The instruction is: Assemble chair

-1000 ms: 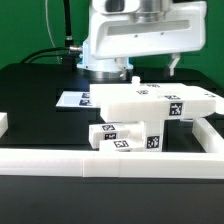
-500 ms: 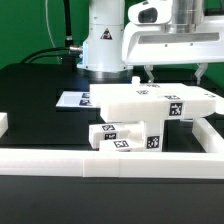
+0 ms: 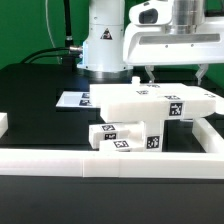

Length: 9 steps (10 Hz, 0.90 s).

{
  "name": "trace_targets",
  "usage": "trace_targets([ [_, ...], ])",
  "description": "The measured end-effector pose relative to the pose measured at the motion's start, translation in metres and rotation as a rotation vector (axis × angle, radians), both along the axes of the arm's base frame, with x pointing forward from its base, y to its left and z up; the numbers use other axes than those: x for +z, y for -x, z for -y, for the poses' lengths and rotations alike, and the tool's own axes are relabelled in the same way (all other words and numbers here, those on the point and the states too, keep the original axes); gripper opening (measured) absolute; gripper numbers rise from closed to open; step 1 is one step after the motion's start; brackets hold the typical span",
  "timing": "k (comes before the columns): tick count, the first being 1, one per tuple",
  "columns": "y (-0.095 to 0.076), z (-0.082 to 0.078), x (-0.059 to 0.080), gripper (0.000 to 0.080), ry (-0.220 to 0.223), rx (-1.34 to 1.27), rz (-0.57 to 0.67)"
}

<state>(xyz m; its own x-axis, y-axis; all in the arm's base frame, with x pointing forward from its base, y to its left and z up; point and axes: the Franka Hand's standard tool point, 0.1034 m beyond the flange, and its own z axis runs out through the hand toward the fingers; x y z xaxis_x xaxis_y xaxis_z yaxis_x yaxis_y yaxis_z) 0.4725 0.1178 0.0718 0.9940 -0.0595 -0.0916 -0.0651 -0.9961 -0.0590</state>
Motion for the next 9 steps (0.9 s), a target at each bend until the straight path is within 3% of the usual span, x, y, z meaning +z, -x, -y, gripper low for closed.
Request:
trace_targets([
  [3,0.008,-0.014,-0.020,0.0649,0.013,0.011,-0.011],
  [6,0.008,-0.013,-0.019,0.0649,0.013,0.010,-0.010],
  [9,0.013,-0.028,-0.024,0.0649,0.014,0.014,-0.017],
])
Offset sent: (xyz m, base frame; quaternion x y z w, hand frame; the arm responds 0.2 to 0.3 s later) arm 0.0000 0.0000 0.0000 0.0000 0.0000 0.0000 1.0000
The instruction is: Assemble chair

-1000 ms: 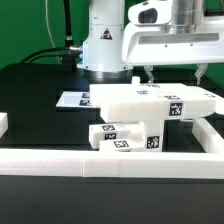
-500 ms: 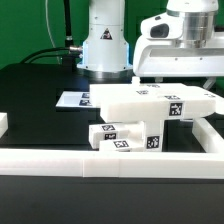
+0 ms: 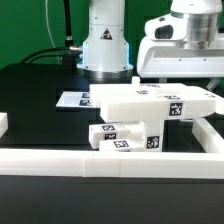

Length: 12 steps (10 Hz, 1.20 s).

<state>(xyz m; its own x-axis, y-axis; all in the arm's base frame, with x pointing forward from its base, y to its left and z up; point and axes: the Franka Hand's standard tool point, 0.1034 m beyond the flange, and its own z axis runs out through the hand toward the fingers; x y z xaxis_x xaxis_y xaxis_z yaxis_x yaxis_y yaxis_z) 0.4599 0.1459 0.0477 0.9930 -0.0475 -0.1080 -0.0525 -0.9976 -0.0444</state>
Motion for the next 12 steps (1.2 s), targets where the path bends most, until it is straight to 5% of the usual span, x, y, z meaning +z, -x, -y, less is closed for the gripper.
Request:
trace_targets([
  [12,0.005,-0.008,-0.033,0.0649,0.012,0.010,-0.030],
])
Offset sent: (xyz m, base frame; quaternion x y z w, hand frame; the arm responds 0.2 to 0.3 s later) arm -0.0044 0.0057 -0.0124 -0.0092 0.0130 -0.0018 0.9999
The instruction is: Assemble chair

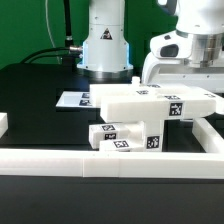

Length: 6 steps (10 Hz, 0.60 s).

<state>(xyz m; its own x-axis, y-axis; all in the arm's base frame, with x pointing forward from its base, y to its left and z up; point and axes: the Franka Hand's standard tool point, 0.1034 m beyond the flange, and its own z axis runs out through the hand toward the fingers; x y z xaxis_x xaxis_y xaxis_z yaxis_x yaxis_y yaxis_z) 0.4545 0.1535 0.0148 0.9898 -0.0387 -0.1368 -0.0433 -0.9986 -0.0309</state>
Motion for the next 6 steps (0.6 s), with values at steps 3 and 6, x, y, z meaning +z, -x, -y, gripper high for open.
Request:
trace_targets([
  [3,0.0002,-0.0002,-0.0053,0.0649,0.002,0.002,-0.006],
  [6,-0.0003,0.0019,-0.0054,0.0492,0.003,0.000,-0.006],
])
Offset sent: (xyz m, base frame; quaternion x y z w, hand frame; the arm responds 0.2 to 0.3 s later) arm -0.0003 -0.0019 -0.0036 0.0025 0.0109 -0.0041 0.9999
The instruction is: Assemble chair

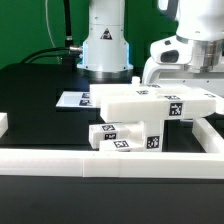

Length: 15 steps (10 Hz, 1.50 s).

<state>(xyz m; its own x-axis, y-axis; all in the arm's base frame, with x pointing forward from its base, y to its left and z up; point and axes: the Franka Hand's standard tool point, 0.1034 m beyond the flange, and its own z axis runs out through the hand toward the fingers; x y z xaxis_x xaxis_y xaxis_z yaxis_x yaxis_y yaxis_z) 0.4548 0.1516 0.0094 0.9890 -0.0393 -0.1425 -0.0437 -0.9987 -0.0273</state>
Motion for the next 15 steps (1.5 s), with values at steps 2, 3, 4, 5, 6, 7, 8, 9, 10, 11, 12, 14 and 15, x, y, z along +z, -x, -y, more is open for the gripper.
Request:
trace_targets([
  [2,-0.001,0.001,0.001,0.0284,0.000,-0.001,0.001],
  [3,-0.001,0.001,0.001,0.0284,0.000,-0.002,0.002],
  [4,-0.001,0.003,0.004,0.0284,-0.001,-0.001,0.005],
  [5,-0.001,0.007,0.009,0.0284,-0.004,0.000,0.008],
  [6,0.002,0.011,0.020,0.0284,-0.010,0.004,0.005],
  [7,0.006,0.019,0.039,0.0284,-0.021,0.011,-0.002],
  [8,0.009,0.030,0.059,0.0284,-0.036,0.033,-0.012],
  [9,0.006,0.045,0.081,0.0284,-0.052,0.031,-0.018],
  [10,0.001,0.056,0.097,0.0284,-0.061,0.016,-0.018],
  [11,-0.006,0.064,0.108,0.0284,-0.069,0.018,-0.022],
  [12,-0.017,0.071,0.115,0.0284,-0.074,0.014,-0.011],
  [14,-0.013,0.068,0.111,0.0284,-0.072,0.018,-0.013],
  [15,-0.013,0.069,0.110,0.0284,-0.072,0.017,-0.013],
])
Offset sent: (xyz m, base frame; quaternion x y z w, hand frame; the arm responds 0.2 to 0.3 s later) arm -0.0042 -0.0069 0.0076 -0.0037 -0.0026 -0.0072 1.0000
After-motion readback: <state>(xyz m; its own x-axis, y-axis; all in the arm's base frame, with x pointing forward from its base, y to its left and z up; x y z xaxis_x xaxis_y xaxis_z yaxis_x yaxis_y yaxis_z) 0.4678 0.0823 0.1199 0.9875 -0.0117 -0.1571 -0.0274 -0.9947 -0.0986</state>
